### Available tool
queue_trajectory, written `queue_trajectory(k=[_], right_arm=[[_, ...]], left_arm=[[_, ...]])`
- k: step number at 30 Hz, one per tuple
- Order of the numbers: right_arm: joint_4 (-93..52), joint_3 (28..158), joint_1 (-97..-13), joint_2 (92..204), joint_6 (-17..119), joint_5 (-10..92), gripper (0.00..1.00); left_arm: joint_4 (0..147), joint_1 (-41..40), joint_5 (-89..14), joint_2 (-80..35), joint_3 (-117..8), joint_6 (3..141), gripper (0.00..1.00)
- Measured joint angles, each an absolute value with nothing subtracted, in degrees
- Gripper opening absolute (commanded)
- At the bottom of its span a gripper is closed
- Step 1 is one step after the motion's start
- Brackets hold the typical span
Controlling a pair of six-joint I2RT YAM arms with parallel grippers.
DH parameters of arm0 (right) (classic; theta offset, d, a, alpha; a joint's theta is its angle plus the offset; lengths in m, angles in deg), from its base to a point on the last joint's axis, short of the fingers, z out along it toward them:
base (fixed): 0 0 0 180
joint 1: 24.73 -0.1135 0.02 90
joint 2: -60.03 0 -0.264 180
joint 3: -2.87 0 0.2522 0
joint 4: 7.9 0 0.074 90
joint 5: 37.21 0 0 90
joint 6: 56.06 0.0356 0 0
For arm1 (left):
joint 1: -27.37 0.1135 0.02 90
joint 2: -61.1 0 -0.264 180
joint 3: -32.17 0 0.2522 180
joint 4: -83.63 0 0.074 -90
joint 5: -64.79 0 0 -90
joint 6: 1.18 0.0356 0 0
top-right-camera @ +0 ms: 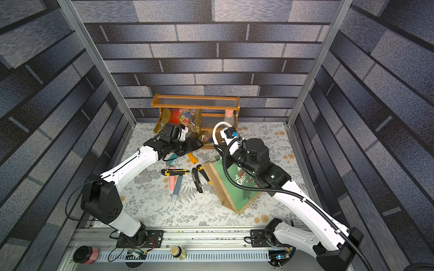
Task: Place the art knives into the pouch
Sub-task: Open the pouch at the center of the board.
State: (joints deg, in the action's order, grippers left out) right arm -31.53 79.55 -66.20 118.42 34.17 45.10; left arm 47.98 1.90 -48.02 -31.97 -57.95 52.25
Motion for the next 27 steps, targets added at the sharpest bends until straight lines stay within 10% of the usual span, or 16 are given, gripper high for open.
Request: queue_trajectory(k=[27], right_arm=[[-33.1,78.4,-66.2,115.4,29.3,44.6,0.0]], left_arm=[[48.4,-3.5,-62.7,-40.5,-55.3,47.6,0.95]])
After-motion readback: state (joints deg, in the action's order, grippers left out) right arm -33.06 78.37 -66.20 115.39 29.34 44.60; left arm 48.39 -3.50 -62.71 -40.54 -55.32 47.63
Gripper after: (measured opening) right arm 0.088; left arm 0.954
